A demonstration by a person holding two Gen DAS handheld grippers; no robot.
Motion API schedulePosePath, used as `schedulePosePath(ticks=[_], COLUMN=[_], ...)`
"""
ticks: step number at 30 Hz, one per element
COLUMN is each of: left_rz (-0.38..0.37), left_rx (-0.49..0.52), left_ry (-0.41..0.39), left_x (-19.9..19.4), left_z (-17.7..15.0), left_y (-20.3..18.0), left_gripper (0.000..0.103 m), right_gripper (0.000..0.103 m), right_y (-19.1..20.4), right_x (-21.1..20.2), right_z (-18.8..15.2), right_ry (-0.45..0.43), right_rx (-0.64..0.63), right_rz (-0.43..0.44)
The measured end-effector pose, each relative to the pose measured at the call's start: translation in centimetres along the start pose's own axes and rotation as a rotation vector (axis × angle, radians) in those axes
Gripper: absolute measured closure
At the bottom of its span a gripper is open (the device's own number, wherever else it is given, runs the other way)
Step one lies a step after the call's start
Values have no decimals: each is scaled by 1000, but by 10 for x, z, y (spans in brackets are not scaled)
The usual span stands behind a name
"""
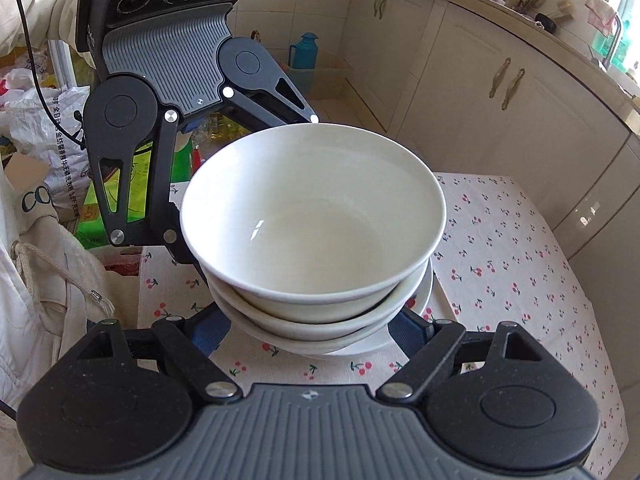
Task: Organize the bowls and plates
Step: 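Lower the bowl stack onto the stacked plates with the right gripper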
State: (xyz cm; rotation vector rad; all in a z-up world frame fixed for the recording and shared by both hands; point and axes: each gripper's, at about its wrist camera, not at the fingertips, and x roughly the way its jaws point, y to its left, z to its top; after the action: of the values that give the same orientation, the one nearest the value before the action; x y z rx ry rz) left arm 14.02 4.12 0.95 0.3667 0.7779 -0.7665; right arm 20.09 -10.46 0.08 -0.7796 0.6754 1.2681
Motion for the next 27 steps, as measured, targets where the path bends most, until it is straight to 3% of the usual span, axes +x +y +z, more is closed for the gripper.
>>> schedulePosePath(ticks=[12, 27], left_rz=[29, 9], left_rx=[-21, -12], left_ry=[43, 75], left_x=[2, 19], left_z=[-12, -12], left_y=[29, 47], left_gripper=[27, 27], right_gripper=[14, 14], right_y=[-9, -22], right_x=[30, 49], right_z=[15, 4], right_ry=[-13, -28], right_rx=[-4, 84], right_rz=[30, 27])
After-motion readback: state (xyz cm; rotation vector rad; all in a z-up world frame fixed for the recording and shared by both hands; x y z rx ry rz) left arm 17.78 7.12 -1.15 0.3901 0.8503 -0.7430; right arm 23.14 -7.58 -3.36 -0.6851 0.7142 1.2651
